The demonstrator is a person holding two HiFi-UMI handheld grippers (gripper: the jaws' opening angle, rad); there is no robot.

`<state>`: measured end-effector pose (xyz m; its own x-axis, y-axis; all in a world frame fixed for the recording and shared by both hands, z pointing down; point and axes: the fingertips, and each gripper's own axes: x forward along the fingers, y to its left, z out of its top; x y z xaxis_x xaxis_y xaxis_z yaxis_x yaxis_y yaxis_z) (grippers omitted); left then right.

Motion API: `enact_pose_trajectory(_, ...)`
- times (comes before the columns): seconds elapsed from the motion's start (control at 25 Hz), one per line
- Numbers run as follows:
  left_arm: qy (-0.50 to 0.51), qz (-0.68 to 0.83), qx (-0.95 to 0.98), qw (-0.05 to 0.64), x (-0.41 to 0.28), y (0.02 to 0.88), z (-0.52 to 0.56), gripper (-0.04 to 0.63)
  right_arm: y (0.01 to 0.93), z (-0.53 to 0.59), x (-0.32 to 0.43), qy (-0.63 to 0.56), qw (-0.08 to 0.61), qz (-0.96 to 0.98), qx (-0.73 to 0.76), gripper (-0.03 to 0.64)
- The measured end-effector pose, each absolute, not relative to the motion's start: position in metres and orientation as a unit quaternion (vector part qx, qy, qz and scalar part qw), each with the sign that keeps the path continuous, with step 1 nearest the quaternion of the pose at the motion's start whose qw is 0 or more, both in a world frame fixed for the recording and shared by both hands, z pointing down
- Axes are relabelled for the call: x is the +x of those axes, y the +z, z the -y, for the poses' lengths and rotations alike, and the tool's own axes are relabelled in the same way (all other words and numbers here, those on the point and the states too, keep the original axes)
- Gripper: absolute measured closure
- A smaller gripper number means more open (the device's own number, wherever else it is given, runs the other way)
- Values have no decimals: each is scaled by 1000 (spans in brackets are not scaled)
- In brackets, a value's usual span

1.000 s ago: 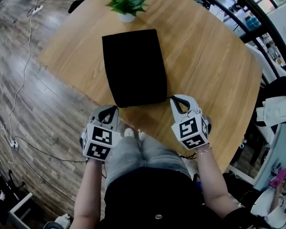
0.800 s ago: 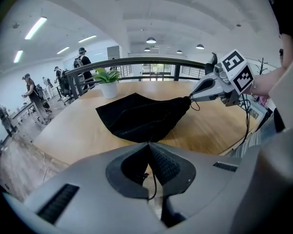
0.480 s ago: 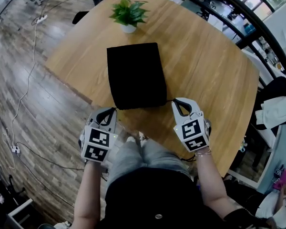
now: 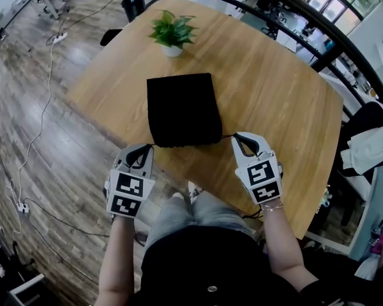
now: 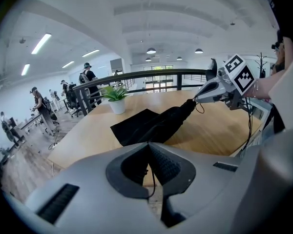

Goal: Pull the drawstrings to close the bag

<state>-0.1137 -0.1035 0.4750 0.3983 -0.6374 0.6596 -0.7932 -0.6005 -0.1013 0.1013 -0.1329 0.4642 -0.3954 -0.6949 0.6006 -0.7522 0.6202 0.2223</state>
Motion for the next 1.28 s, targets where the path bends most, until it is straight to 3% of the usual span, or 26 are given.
enact_pose_trajectory(0.64,269,486,829,74,-133,416,124,579,408,147,107,44,243,842,480,617)
enact_pose_trajectory(1.28,185,535,820,89,-149,385,139,579,379,164,117,82,163,842,508,618)
